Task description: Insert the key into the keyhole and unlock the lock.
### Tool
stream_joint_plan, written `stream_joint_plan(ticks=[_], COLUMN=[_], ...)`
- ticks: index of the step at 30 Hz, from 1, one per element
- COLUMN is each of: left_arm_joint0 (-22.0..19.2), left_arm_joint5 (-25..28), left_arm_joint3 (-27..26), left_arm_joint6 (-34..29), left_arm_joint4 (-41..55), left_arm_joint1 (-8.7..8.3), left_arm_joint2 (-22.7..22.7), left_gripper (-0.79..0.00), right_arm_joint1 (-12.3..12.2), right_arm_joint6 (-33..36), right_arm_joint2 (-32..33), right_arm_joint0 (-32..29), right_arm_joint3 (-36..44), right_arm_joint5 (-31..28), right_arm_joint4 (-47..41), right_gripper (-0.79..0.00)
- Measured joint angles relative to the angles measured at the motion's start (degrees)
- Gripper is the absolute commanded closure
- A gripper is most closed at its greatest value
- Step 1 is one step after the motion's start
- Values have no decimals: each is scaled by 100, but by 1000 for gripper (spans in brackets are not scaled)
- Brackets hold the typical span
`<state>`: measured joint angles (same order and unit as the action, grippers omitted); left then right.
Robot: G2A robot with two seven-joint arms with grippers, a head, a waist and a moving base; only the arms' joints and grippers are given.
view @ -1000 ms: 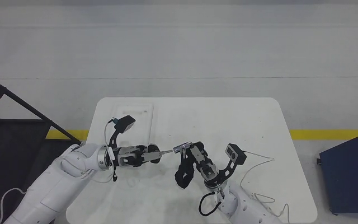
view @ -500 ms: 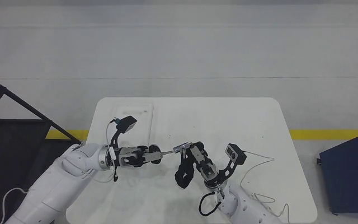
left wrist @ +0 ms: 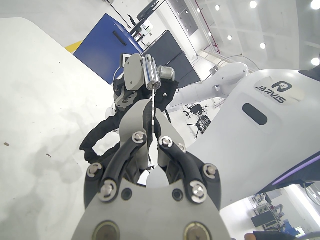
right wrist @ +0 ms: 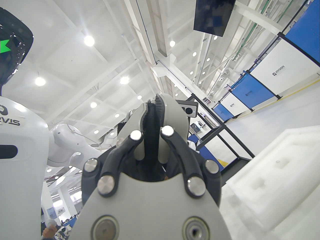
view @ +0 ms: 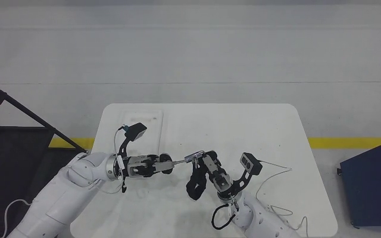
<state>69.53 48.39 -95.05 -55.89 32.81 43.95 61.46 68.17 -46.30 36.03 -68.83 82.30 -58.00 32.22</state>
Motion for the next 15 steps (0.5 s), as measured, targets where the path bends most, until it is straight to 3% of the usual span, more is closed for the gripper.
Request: stream_joint_plan(ticks=[15], left_arm_joint0=[52], left_arm_joint5=[-246], left_arm_joint3=[-136], left_arm_joint6=[-109], left_arm_joint4=[-101], left_arm_joint1=[34], left_arm_joint2=[148], left_gripper=[0], right_arm_joint1=[0], right_arm_joint6=[0], right_arm_joint2=[0], right_arm_joint0=[0], right_arm_joint3=[0], right_arm_joint5=[0], right_arm_joint4=[0], right_gripper=[0])
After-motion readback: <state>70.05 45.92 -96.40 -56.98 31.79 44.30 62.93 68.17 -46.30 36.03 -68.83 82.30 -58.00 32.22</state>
